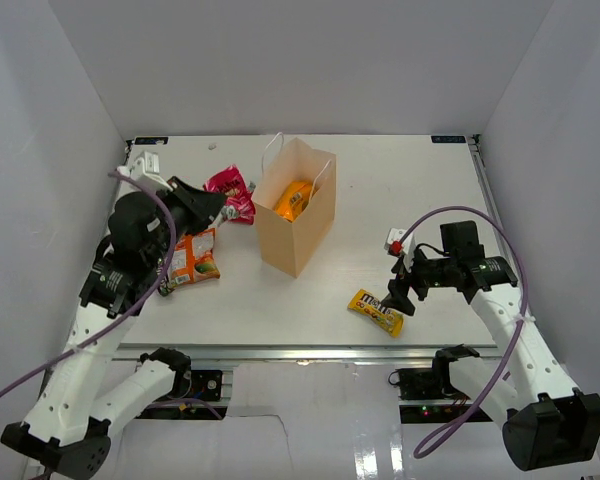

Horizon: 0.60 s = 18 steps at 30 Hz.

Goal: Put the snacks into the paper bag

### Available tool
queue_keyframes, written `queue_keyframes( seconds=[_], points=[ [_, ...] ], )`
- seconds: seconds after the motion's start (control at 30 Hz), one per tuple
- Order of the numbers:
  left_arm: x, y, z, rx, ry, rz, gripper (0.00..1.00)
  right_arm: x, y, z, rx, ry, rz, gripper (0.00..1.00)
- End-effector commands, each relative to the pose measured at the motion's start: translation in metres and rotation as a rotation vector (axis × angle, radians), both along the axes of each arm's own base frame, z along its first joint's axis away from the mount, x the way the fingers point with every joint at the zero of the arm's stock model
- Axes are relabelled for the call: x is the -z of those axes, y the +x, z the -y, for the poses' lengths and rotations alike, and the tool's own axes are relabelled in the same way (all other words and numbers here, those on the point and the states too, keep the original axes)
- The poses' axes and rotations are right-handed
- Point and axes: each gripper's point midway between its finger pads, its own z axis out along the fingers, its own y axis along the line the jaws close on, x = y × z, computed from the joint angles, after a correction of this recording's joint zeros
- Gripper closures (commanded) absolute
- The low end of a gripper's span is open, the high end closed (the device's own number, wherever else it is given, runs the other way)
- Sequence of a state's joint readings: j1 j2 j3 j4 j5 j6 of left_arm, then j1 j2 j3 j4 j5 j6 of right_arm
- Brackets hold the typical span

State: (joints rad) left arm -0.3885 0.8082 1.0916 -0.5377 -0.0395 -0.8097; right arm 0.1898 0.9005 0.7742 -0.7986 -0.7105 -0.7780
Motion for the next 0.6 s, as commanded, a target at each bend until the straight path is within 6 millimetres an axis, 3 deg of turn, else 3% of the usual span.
queue_keyframes(
  seconds=[0.0, 0.03, 0.07, 0.1, 0.27, 0.57],
  points=[
    [-0.046, 0.018, 0.011, 0.065, 0.094, 0.119, 0.88, 0.006, -0.008, 0.001, -0.052, -0.015, -0.004, 0.04],
    [-0.054, 0.025, 0.014, 0.064, 0.097, 0.137, 0.88, 0.009, -0.01, 0.002, -0.053, -0.018, -0.019, 0.04],
    [-0.049, 0.037, 0.025, 0.105, 0.109, 0.114, 0.88, 0.01, -0.009, 0.002, -0.053, -0.021, -0.021, 0.05],
    [-0.059, 0.042, 0.029, 0.115, 0.104, 0.135, 0.87, 0.012, -0.009, 0.002, -0.05, -0.022, -0.032, 0.05],
    [-0.045, 0.072, 0.05, 0.16, 0.107, 0.099, 0.87, 0.02, 0.003, 0.006, 0.014, -0.065, -0.044, 0.09],
    [-0.035, 0.084, 0.062, 0.167, 0.112, 0.087, 0.85, 0.034, 0.009, 0.009, 0.032, -0.115, -0.042, 0.09]
  ],
)
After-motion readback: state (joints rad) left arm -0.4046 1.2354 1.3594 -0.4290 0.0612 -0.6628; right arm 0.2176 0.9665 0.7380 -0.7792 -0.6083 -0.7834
